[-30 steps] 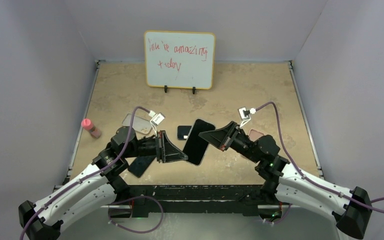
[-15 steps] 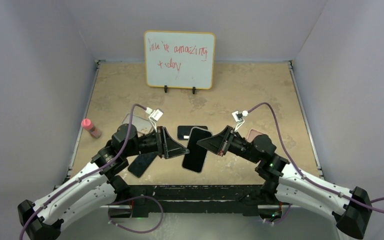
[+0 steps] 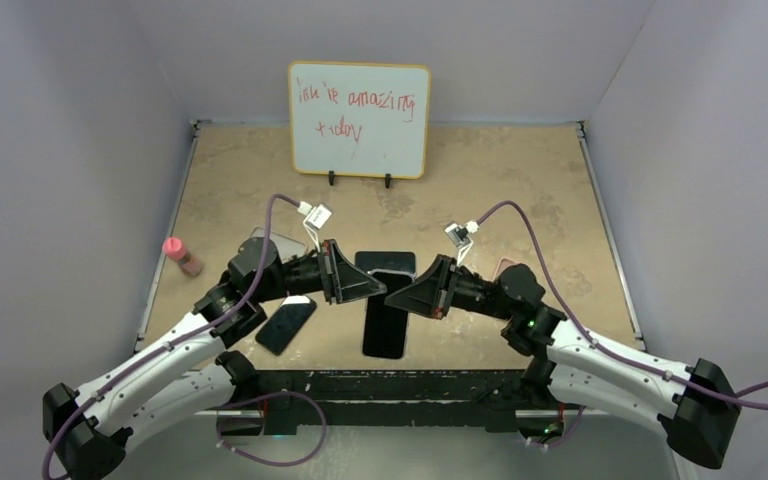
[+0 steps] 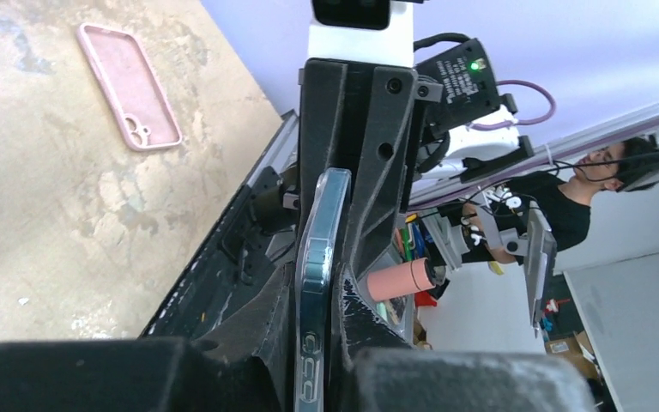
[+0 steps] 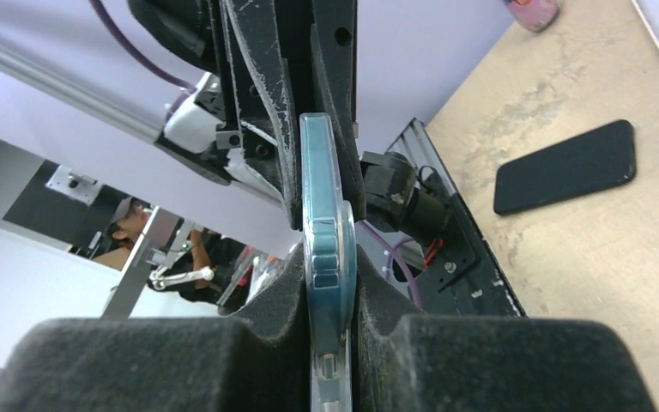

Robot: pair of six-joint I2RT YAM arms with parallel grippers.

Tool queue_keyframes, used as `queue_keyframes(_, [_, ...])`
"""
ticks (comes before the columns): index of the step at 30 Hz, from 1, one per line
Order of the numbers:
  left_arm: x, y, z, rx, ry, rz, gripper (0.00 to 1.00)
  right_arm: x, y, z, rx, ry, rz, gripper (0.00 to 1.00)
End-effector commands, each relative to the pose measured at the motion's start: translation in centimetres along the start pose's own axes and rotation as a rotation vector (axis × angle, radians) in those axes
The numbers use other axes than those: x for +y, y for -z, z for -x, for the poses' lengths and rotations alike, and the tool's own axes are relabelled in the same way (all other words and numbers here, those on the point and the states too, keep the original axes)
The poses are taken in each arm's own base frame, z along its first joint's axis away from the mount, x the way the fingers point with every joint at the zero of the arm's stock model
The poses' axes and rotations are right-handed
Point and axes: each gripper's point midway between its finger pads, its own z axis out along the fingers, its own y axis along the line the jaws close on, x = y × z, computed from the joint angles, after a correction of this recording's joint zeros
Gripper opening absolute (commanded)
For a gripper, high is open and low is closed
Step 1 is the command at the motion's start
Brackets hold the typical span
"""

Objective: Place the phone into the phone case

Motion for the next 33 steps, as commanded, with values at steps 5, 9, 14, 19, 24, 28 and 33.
queue_keyframes(5, [-1.6,0.5,3.4,-0.182,-0.007,-0.026,0.0,1.3,0.1,0.5,-0.031,0.02,0.06,0.45])
queue_keyframes(9, [-1.5,0.6,4.8,-0.266,-0.006,-0.016,0.0,0.2,0.6,-0.5,-0.03,-0.03,0.058,0.48])
queue_keyframes(14, [-1.0,0.8,5.4,-0.319,0.002,-0.004,0.0,-0.7,1.0,-1.1,-0.027,-0.05,0.027,0.41])
queue_keyframes(19, [-0.3,1.3,5.6,-0.352,0.01,0.021,0.0,-1.3,1.2,-1.8,-0.006,-0.071,0.017,0.35])
queue_keyframes(24, [0.4,1.8,5.4,-0.359,-0.013,0.065,0.0,-1.6,1.4,-2.0,-0.008,-0.097,0.015,0.12])
queue_keyframes(28, [0.9,1.8,5.2,-0.336,-0.038,0.102,0.0,-1.5,1.4,-1.8,-0.024,-0.102,0.014,0.0])
queue_keyframes(33, [1.1,1.8,5.0,-0.311,-0.074,0.126,0.12,-1.6,1.3,-1.3,-0.045,-0.097,-0.001,0.0])
